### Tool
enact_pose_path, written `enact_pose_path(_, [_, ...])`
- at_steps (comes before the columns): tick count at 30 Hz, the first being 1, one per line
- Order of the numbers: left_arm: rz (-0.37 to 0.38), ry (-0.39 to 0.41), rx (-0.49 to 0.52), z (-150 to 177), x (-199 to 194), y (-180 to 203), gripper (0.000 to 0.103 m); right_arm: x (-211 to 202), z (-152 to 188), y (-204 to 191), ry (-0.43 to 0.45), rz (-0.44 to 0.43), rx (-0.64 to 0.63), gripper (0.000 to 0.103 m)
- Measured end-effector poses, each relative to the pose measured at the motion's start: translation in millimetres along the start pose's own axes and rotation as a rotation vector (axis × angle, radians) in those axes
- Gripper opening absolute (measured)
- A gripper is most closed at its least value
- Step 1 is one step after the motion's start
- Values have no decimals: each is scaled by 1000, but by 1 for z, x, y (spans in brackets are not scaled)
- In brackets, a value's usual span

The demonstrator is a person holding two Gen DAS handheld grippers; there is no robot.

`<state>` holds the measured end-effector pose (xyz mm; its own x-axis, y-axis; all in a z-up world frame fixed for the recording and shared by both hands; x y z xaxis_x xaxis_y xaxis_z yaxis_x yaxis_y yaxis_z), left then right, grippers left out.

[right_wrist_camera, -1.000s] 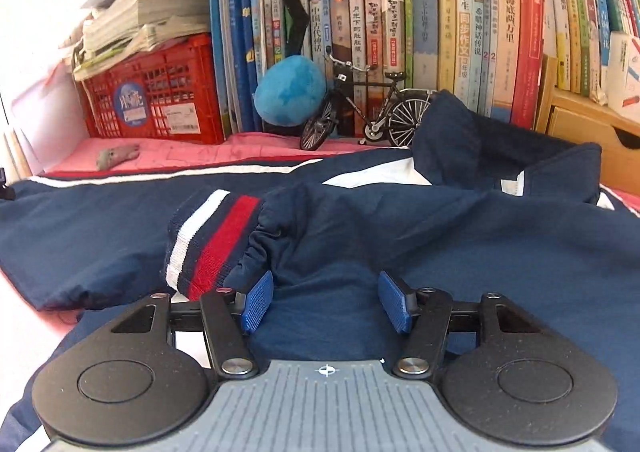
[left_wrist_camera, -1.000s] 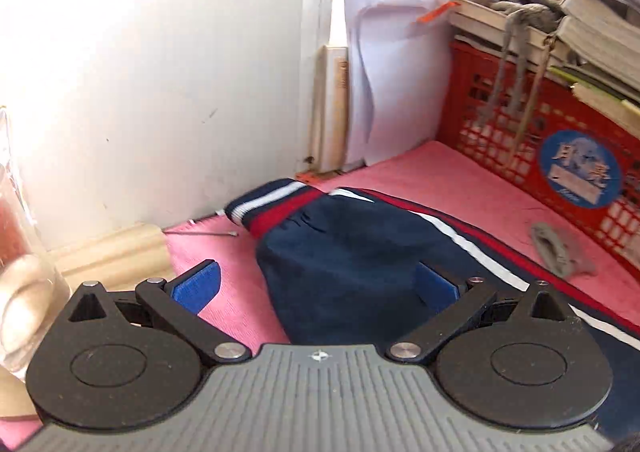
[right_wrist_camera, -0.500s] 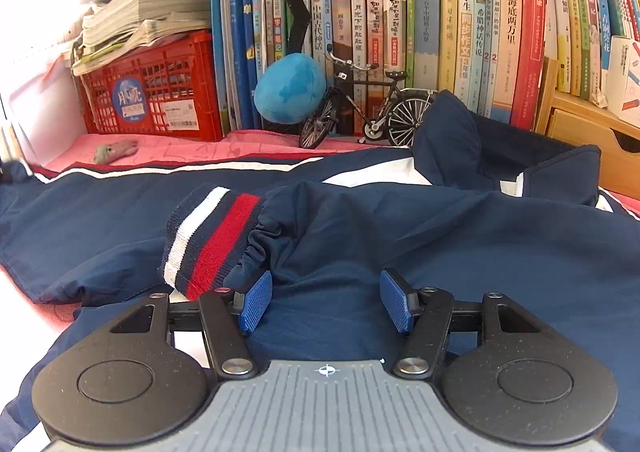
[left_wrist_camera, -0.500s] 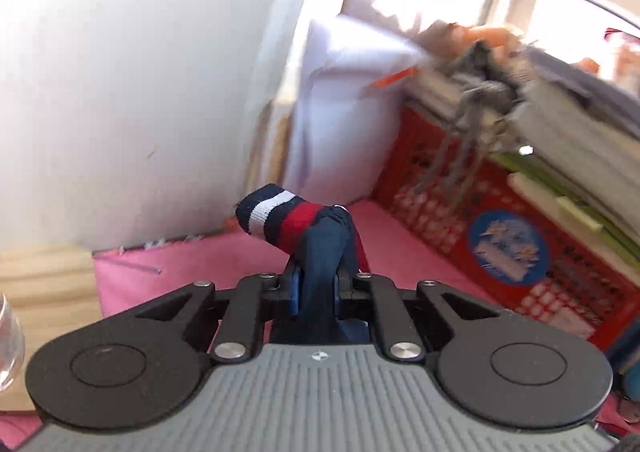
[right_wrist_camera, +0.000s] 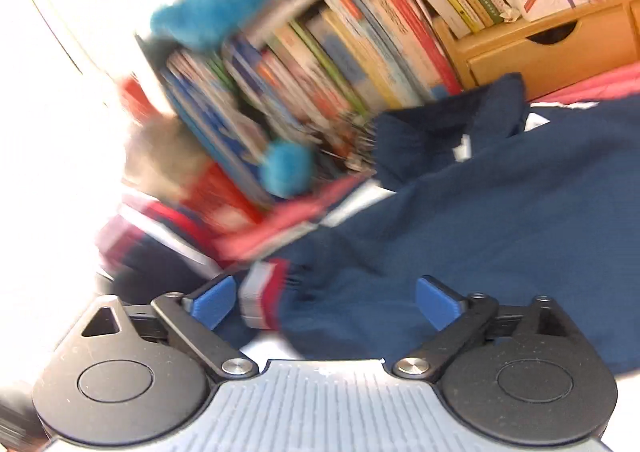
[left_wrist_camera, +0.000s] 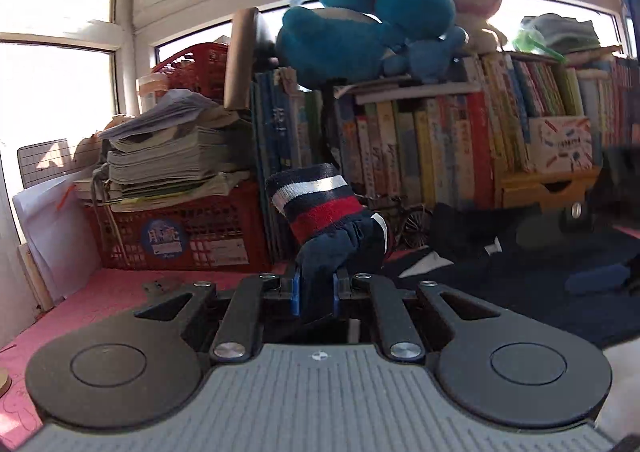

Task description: Fold clothes

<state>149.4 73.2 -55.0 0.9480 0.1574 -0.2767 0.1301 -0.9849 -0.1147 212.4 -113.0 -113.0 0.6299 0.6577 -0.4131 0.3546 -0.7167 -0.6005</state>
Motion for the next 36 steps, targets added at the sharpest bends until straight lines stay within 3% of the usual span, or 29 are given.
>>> enact_pose_path(3, [12,-29,134,18,-2,33,16,-17,-8,-11,-34,-82,-7,103])
enact_pose_path(10, [44,-54,292,41,1,63,21,20,-9,-31,-234,-5,-62,103])
enact_pose_path(14, [65,-23,329,42,-3,67,22,45,-14,-48,-282,0,-131,103])
enact_pose_path(16, [100,-1,336,39,-7,69,22,56,-19,-54,-295,41,-179,101])
enact_pose_path(17, [114,2,336,38,-10,69,25,61,-20,-55,-300,76,-197,94])
enact_pose_path(19, [141,3,326,36,-15,66,27,64,-23,-52,-314,147,-208,34])
enact_pose_path(22, [194,22,287,31,-29,57,29,51,-37,-38,-268,155,-181,19])
enact_pose_path(25, [266,28,206,25,-41,46,35,24,-58,-17,-169,244,-198,14])
enact_pose_path(27, [288,28,152,21,-48,35,49,5,-73,-3,-102,303,-212,14])
enact_pose_path(29, [265,25,132,19,-45,23,52,-19,-89,10,-29,368,-241,14])
enact_pose_path(32, [162,-4,157,22,-29,3,51,-51,-107,29,48,473,-308,14])
enact_pose_path(36, [60,-115,142,36,4,-22,51,-69,-105,57,57,590,-378,14])
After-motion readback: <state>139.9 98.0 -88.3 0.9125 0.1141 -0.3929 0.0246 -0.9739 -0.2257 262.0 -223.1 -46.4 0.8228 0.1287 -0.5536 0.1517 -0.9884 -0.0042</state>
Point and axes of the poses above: each gripper's, at about its wrist camera, not at the fingertips, and x roughly the way its jaws point, y to its right, z to its underside, the point moved 6 cm from there along x, roughly the way its jaws point, and after that the axes turned 5 degrees about -x, right-handed, at the moved point
